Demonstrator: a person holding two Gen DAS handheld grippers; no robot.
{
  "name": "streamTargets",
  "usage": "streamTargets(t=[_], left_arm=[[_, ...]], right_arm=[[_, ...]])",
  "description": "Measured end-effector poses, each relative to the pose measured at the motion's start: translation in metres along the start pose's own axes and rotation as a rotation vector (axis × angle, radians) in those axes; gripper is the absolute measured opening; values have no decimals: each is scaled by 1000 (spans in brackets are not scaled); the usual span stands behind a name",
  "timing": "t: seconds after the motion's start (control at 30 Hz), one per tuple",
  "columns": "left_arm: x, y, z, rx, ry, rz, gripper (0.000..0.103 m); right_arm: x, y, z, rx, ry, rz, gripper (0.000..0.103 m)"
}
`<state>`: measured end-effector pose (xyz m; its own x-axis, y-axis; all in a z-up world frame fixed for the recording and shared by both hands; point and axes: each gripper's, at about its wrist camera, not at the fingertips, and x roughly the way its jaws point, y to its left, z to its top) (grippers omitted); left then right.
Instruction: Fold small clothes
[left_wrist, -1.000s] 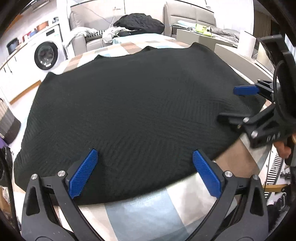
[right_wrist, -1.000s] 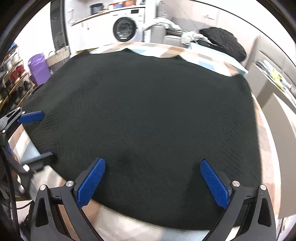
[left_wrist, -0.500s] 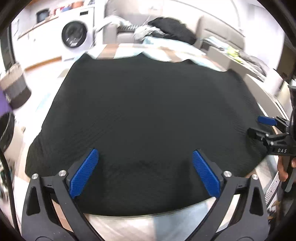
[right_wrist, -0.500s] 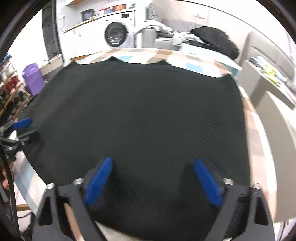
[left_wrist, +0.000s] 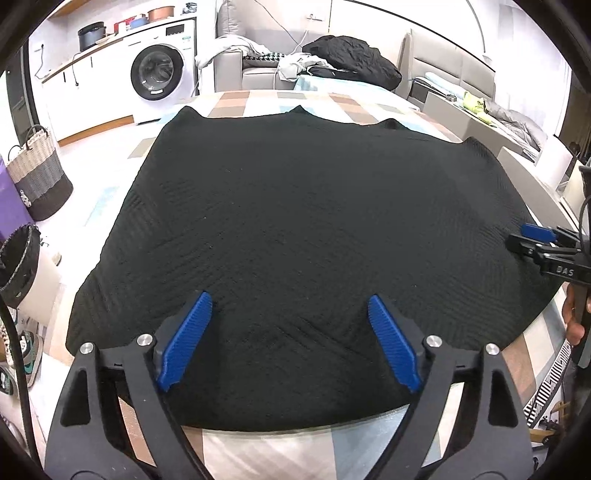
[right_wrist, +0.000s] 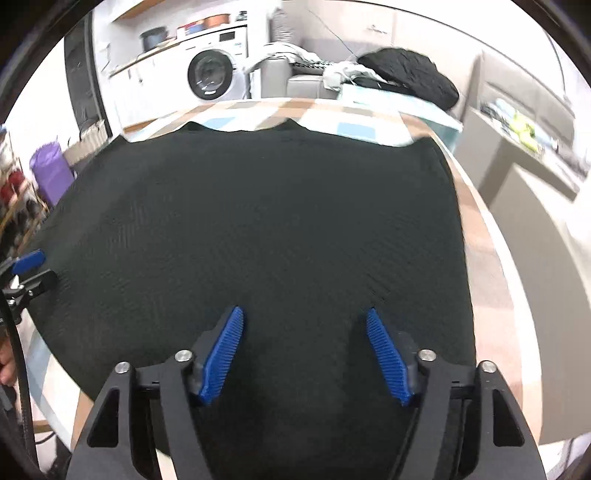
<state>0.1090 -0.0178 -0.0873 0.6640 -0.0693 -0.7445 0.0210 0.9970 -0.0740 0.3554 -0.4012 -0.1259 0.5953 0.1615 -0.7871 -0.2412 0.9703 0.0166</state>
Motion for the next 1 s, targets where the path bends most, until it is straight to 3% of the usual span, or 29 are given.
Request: streamTargets(t=[0.33, 0.43, 0.57, 0.87, 1.0], left_arm=[[-8, -6, -10, 19, -13, 24, 86], [-11, -7, -14, 31, -15, 38, 86], [-17, -5, -22, 30, -11, 58, 86], [-29, 21, -29, -65, -25, 65, 86], [-23, 18, -18, -75, -17, 47, 86]], right_arm=[[-15, -3, -19, 12, -23, 12, 75], [-15, 2, -23, 29, -36, 43, 88], [-18, 14, -26, 55, -48, 51, 97], [-24, 27, -30, 20, -75, 97, 97], [-18, 29, -24, 11, -33, 82, 97]])
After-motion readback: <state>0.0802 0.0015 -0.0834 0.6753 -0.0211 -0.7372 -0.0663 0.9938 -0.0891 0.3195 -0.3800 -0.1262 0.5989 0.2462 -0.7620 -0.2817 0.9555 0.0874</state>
